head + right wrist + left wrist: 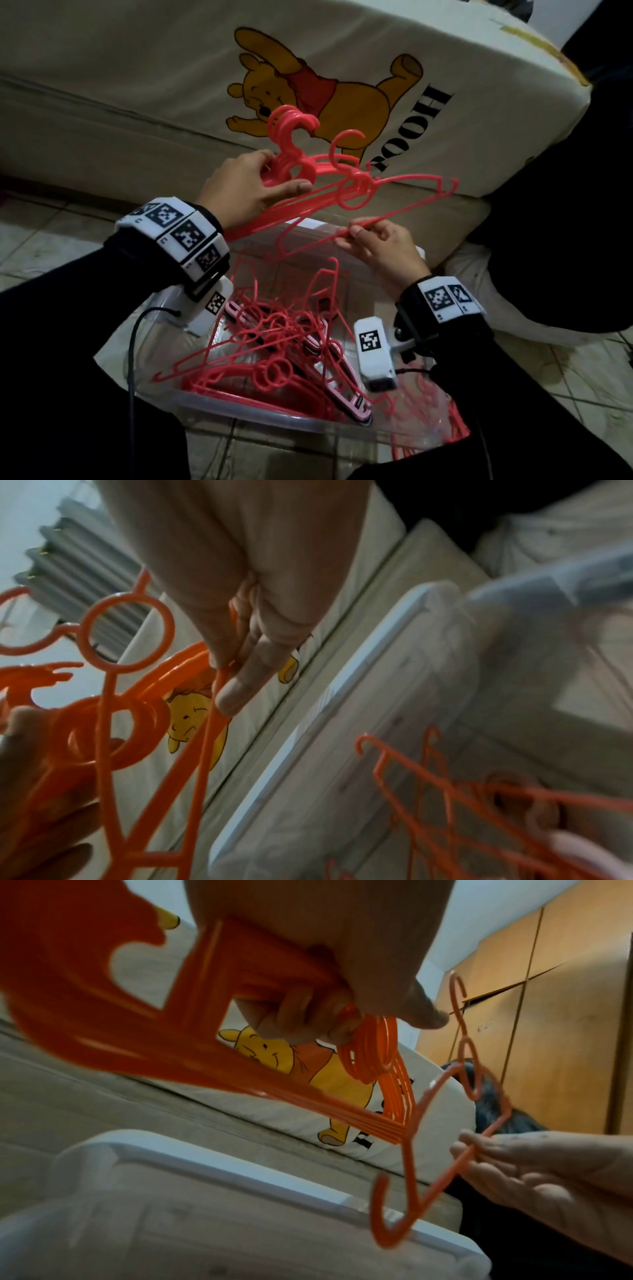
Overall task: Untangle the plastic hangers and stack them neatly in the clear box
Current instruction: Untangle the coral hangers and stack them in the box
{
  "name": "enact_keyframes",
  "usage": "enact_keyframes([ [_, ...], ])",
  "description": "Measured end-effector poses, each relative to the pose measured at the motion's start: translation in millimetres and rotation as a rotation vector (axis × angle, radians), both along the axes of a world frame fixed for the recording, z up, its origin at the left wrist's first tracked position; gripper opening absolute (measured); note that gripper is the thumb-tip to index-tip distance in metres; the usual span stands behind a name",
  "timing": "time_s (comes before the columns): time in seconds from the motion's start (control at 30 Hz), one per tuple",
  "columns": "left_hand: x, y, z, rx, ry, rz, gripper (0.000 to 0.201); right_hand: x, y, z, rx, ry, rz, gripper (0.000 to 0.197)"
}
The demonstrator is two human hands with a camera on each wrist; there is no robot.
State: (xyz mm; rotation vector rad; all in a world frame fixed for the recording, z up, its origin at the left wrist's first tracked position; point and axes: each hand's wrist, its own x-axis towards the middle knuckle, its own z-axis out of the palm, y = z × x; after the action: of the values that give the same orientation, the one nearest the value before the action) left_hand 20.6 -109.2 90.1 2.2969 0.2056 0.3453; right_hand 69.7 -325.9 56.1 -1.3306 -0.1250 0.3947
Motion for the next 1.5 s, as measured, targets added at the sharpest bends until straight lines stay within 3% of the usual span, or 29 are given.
enact_keyframes([
  [0.13, 0, -11, -2, -0.108, -0.021, -0.061, 0.072, -9, 9, -3, 0.106, 0.150, 0.048, 0.013],
  [0.27, 1, -18, -3, -0.180, -0.027, -0.117, 0.051, -19, 18, -7, 0.102, 0.171, 0.126, 0.027],
  [0.37, 0, -21, -4, -0.225, -0.036, -0.136, 0.045, -24, 27, -11, 0.106, 0.216, 0.122, 0.012],
  [0.5, 0, -24, -5, -0.279, -0.044, -0.143, 0.046, -26, 34, -14, 0.189, 0.268, 0.101, 0.012],
  [0.67, 3, -22, -8, -0.258, -0.046, -0.106, 0.032, -24, 34, -13, 0.152, 0.227, 0.121, 0.007],
  [0.77, 2, -21, -8, -0.170, -0.045, -0.082, 0.037, -19, 29, -11, -0.044, 0.165, 0.229, 0.014],
  [0.87, 1, -17, -6, -0.114, -0.049, -0.037, 0.038, -3, 10, -14, -0.595, -0.121, 0.305, 0.019],
  [0.93, 1, -14, -4, -0.095, -0.046, -0.027, 0.038, 11, -5, -26, -0.970, -0.304, 0.236, 0.018],
  [1.0, 2, -12, -3, -0.097, -0.043, -0.028, 0.036, 17, -15, -40, -1.205, -0.329, 0.184, 0.009],
  [1.03, 1, -11, -2, -0.104, -0.042, -0.032, 0.038, 17, -17, -48, -1.266, -0.288, 0.194, 0.022],
  [1.1, 0, -11, -1, -0.093, -0.043, -0.031, 0.047, 12, -15, -64, -1.282, -0.210, 0.263, 0.042],
  [1.17, 1, -12, -1, -0.055, -0.053, -0.011, 0.048, 6, -8, -77, -1.262, -0.192, 0.334, 0.047],
  [1.37, 3, -12, -2, -0.016, -0.053, 0.027, 0.047, 0, 3, -88, -1.272, -0.322, 0.355, 0.020],
  [1.5, 2, -9, -2, -0.051, -0.047, 0.042, 0.048, 7, 1, -79, -1.257, -0.413, 0.270, 0.016],
])
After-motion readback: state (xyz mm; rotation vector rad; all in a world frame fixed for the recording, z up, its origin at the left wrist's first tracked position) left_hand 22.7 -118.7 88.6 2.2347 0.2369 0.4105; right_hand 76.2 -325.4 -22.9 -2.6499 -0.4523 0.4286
